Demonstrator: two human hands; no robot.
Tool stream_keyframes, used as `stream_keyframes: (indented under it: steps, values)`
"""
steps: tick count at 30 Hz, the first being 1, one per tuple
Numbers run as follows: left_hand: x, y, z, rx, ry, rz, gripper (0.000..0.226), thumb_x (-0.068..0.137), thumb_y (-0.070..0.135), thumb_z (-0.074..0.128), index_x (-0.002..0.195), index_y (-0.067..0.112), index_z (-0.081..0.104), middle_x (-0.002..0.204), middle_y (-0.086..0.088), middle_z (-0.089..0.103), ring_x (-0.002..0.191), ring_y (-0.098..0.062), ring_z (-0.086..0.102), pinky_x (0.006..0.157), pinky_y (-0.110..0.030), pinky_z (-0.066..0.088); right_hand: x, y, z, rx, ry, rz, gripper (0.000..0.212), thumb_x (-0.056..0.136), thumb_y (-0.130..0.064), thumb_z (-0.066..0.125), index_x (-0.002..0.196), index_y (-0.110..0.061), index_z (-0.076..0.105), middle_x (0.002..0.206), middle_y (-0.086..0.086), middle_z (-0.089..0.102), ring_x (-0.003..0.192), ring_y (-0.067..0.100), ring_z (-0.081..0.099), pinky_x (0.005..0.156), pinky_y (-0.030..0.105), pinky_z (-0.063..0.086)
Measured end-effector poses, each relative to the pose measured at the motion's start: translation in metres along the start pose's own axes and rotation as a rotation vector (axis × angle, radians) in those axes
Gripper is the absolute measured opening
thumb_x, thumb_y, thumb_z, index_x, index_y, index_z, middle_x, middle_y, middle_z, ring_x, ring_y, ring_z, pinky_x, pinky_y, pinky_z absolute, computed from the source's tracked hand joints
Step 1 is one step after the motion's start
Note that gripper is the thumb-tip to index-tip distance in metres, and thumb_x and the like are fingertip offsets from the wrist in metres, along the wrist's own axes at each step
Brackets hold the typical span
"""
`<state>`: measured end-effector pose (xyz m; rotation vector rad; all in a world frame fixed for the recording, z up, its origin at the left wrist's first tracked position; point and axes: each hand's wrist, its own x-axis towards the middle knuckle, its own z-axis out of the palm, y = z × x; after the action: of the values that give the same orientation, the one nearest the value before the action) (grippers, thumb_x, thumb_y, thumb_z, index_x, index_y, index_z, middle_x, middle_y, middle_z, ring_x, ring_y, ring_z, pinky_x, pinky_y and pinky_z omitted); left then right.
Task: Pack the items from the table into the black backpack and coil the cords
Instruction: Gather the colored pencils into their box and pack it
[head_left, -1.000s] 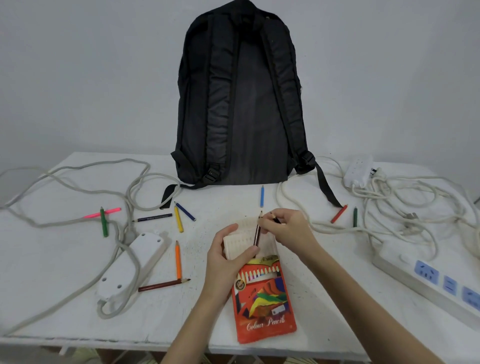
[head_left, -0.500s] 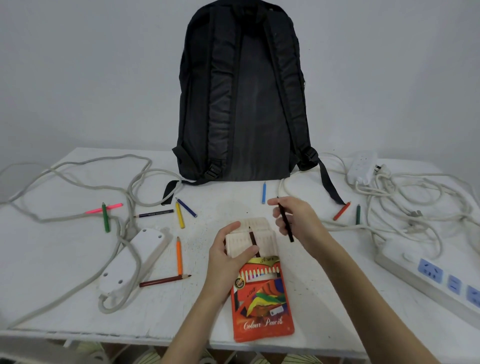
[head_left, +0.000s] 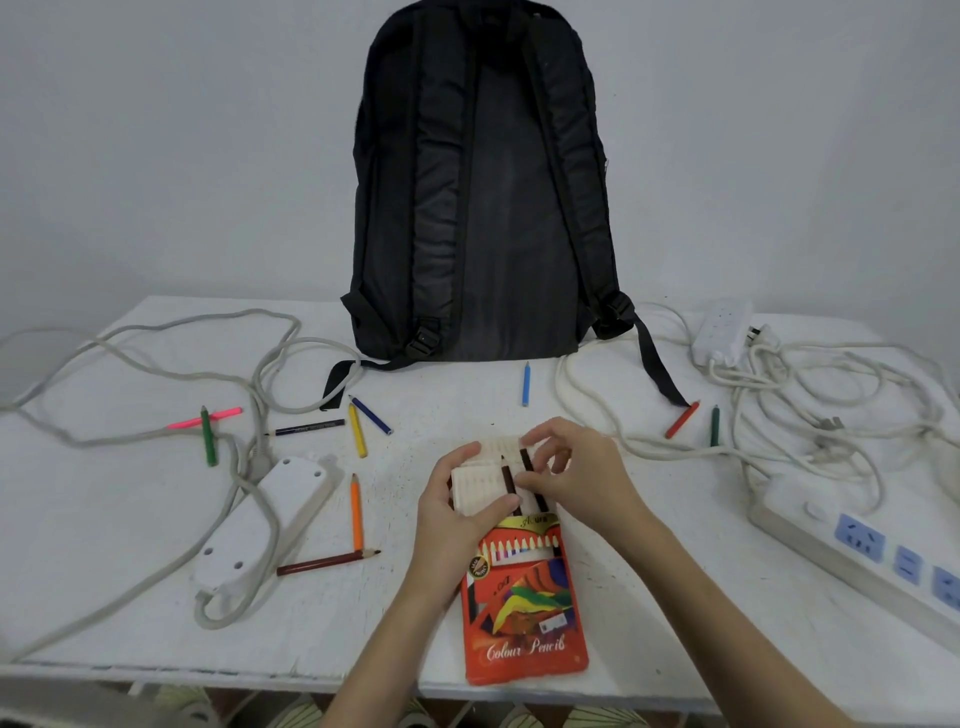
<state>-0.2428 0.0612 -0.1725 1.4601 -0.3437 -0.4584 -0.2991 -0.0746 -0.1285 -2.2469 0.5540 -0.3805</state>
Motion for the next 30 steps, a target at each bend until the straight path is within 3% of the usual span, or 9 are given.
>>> stream_keyframes:
  steps: [4, 8, 10, 13, 18, 21, 24, 26, 30]
  values:
    - [-0.002, 0.001, 0.000, 0.010, -0.021, 0.008, 0.053, 0.072, 0.008, 0.078, 0.111, 0.034, 0.054, 0.111, 0.001, 0.061, 0.084, -0.012, 0.067, 0.061, -0.022, 0.054, -0.002, 0.004, -0.003, -0.131, -0.036, 0.036, 0.023, 0.077, -0.031, 0.075, 0.095, -0.018, 0.068, 0.080, -0.009, 0.054, 0.068, 0.000, 0.047, 0.057, 0.010, 0.031]
    - [-0.002, 0.000, 0.001, 0.068, -0.015, 0.038, 0.053, 0.072, 0.011, 0.079, 0.111, 0.036, 0.053, 0.115, 0.002, 0.059, 0.093, -0.013, 0.064, 0.064, -0.022, 0.054, -0.006, 0.005, 0.000, -0.154, 0.000, 0.088, 0.017, 0.081, -0.024, 0.071, 0.091, -0.010, 0.070, 0.075, -0.006, 0.061, 0.070, 0.005, 0.058, 0.064, 0.016, 0.049]
    - [-0.002, 0.001, 0.002, 0.064, 0.001, 0.043, 0.053, 0.071, 0.011, 0.079, 0.111, 0.035, 0.054, 0.115, 0.002, 0.060, 0.093, -0.014, 0.065, 0.064, -0.022, 0.054, -0.007, 0.002, 0.002, -0.141, 0.055, 0.110, 0.023, 0.082, -0.022, 0.070, 0.102, -0.013, 0.065, 0.076, -0.004, 0.062, 0.076, 0.010, 0.062, 0.066, 0.019, 0.049]
    - [-0.006, 0.004, 0.002, 0.037, 0.040, 0.050, 0.053, 0.071, 0.009, 0.079, 0.110, 0.035, 0.053, 0.114, 0.003, 0.060, 0.091, -0.013, 0.065, 0.062, -0.019, 0.053, -0.011, -0.003, 0.003, -0.115, 0.074, 0.092, 0.040, 0.083, -0.025, 0.068, 0.121, -0.021, 0.055, 0.079, -0.005, 0.065, 0.072, 0.005, 0.058, 0.060, 0.010, 0.039]
    - [-0.014, 0.011, -0.011, 0.044, 0.134, 0.070, 0.056, 0.070, 0.009, 0.080, 0.112, 0.034, 0.054, 0.116, 0.007, 0.058, 0.097, -0.010, 0.062, 0.065, -0.019, 0.055, -0.021, -0.015, 0.005, -0.092, -0.018, -0.036, 0.018, 0.089, -0.024, 0.061, 0.103, -0.019, 0.071, 0.079, -0.014, 0.062, 0.064, -0.004, 0.052, 0.060, 0.007, 0.039]
    - [-0.021, 0.019, -0.024, 0.070, 0.159, 0.106, 0.053, 0.071, 0.010, 0.079, 0.111, 0.036, 0.055, 0.116, 0.009, 0.059, 0.099, -0.005, 0.061, 0.075, -0.027, 0.056, -0.024, -0.026, 0.013, 0.048, 0.002, -0.082, 0.012, 0.089, -0.025, 0.061, 0.092, -0.020, 0.071, 0.073, -0.016, 0.062, 0.065, -0.005, 0.057, 0.061, 0.006, 0.042]
    - [-0.029, 0.030, -0.039, 0.061, 0.169, 0.152, 0.029, 0.085, 0.025, 0.063, 0.112, 0.034, 0.058, 0.115, 0.007, 0.062, 0.108, -0.013, 0.060, 0.088, -0.038, 0.053, -0.023, -0.042, 0.025, 0.103, -0.032, -0.109, 0.020, 0.082, -0.033, 0.068, 0.101, -0.031, 0.063, 0.074, -0.009, 0.063, 0.065, 0.003, 0.057, 0.061, 0.009, 0.045]
    - [-0.032, 0.041, -0.054, 0.016, 0.200, 0.144, 0.023, 0.091, 0.033, 0.047, 0.110, 0.031, 0.060, 0.110, 0.004, 0.064, 0.099, -0.014, 0.063, 0.082, -0.035, 0.054, -0.021, -0.054, 0.036, 0.111, -0.077, -0.146, 0.028, 0.081, -0.029, 0.070, 0.109, -0.030, 0.063, 0.074, -0.006, 0.062, 0.063, 0.005, 0.054, 0.062, 0.010, 0.044]
    - [-0.032, 0.057, -0.088, -0.018, 0.275, 0.133, 0.022, 0.097, 0.024, 0.043, 0.104, 0.029, 0.063, 0.101, 0.002, 0.066, 0.079, -0.005, 0.065, 0.059, -0.018, 0.051, -0.019, -0.077, 0.058, 0.024, -0.084, -0.266, 0.029, 0.084, -0.018, 0.067, 0.112, -0.023, 0.066, 0.083, -0.009, 0.053, 0.065, 0.003, 0.051, 0.064, 0.008, 0.039]
